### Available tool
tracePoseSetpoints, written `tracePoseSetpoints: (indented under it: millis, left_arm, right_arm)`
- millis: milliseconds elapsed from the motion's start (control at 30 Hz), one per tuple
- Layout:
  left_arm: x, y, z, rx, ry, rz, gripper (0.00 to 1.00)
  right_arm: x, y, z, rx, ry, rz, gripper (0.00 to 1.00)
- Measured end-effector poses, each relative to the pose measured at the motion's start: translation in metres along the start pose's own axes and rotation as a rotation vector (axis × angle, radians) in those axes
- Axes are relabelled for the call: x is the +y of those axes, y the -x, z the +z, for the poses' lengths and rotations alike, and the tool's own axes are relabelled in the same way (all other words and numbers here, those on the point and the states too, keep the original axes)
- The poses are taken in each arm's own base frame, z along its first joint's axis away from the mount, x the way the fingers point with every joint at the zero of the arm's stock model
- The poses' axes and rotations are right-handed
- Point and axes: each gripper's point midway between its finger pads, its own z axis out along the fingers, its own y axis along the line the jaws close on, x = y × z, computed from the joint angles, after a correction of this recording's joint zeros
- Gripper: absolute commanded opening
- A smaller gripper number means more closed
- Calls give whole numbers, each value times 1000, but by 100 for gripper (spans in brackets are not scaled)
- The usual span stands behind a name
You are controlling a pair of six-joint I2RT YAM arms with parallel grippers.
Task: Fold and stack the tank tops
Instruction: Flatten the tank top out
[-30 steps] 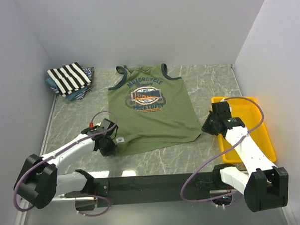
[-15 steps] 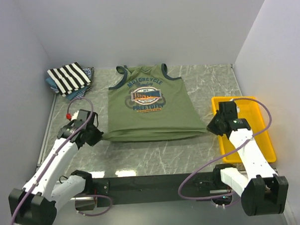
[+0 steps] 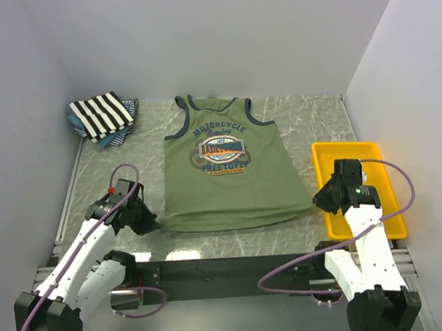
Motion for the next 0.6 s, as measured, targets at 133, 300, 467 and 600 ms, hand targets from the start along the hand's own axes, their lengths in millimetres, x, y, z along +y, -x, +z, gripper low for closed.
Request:
tracePoseSetpoints:
  millis: [133, 300, 467, 600]
  left_arm:
    - [0, -9, 1, 48, -17, 17, 34]
    - [-3, -14, -1, 76, -35, 37, 39]
    - [-13, -7, -8, 52, -64, 63, 14]
    - [-30, 2, -11, 20, -107, 103, 11]
  right_arm:
    - [-6, -9, -8, 21, -7, -1, 33]
    - [-4, -10, -15, 14, 22, -17, 33]
    - [27, -25, -21, 26, 158, -141, 24]
    - [71, -74, -26, 102, 285, -400, 20]
